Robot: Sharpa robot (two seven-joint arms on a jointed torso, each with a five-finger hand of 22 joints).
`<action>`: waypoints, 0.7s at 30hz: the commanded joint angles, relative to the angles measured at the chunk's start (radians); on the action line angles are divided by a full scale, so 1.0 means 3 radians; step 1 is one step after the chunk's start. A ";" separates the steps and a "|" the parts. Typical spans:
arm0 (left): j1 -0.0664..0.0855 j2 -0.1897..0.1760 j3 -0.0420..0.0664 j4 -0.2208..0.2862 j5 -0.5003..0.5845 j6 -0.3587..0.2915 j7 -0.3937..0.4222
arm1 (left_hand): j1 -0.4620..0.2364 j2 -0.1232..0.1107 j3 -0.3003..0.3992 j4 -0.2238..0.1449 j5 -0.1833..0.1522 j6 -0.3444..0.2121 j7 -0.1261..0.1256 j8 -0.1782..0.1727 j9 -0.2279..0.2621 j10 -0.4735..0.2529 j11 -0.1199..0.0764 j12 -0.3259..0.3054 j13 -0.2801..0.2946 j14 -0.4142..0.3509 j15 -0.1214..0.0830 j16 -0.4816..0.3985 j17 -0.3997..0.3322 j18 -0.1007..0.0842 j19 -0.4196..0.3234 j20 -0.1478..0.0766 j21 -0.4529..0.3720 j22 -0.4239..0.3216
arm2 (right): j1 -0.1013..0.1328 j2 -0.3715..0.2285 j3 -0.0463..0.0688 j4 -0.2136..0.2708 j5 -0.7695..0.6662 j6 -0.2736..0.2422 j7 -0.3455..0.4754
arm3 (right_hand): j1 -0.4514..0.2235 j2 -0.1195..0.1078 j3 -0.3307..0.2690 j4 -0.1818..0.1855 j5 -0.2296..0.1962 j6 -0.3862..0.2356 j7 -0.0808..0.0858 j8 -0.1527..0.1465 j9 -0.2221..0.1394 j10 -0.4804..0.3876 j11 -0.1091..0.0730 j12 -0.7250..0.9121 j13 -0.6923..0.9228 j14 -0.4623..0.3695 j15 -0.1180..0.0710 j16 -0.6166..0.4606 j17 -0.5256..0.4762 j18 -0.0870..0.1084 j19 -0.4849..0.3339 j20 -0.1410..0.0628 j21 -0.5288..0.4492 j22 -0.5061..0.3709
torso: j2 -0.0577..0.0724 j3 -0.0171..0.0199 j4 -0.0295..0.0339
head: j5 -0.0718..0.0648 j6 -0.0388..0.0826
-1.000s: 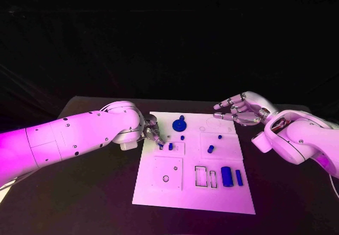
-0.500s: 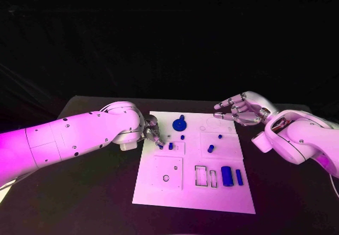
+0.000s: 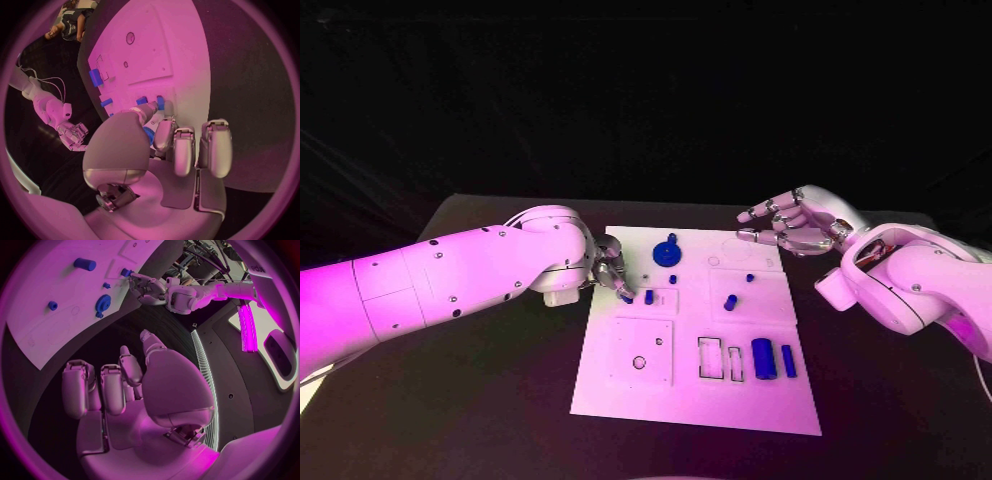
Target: Assemble the parts on the task board
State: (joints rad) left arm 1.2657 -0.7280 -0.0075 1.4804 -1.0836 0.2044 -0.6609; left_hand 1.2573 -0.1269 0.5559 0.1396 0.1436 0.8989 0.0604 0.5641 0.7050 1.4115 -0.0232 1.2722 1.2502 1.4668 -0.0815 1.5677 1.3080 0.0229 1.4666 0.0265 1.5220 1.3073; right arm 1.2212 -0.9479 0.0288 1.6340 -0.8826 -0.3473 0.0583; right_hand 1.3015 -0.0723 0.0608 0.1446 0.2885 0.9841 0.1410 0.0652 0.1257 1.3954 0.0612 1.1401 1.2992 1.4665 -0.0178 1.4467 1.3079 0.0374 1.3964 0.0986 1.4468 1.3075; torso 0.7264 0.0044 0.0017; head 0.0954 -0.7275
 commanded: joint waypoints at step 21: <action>-0.0010 0.0081 -0.0010 -0.0051 0.0004 0.0176 -0.0169 | -0.0157 0.0005 0.0410 -0.0275 0.0015 0.0114 -0.0062 0.0044 0.0009 0.0037 -0.0022 0.0012 0.0006 0.0347 -0.0007 0.0010 0.0876 -0.0034 0.0278 -0.0009 0.0022 0.0734 | -0.0005 -0.0003 0.0000 0.0014 -0.0015 0.0040 0.0010 | -0.0012 0.0020 -0.0014 -0.0002 0.0011 0.0021 0.0003 0.0012 0.0004 -0.0008 -0.0023 -0.0004 -0.0005 0.0187 0.0004 -0.0017 0.0134 0.0065 -0.0017 -0.0008 -0.0013 0.0121 | 0.0000 0.0004 -0.0004 | -0.0002 -0.0004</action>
State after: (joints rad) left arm 1.2678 -0.7098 -0.0063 1.4660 -1.0880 0.2245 -0.6872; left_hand 1.2159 -0.1284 0.6018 0.1267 0.1419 0.9043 0.0657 0.5760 0.7074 1.4171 -0.0287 1.2722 1.2507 1.4668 -0.0815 1.5677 1.3078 0.0228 1.4666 0.0265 1.5220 1.3073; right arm 1.2205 -0.9487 0.0287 1.6358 -0.8826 -0.3469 0.0584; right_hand 1.3015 -0.0723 0.0609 0.1446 0.2885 0.9841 0.1410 0.0652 0.1254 1.3954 0.0612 1.1400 1.2992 1.4665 -0.0178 1.4467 1.3077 0.0374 1.3964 0.0986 1.4468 1.3073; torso 0.7261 0.0050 0.0011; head 0.0943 -0.7288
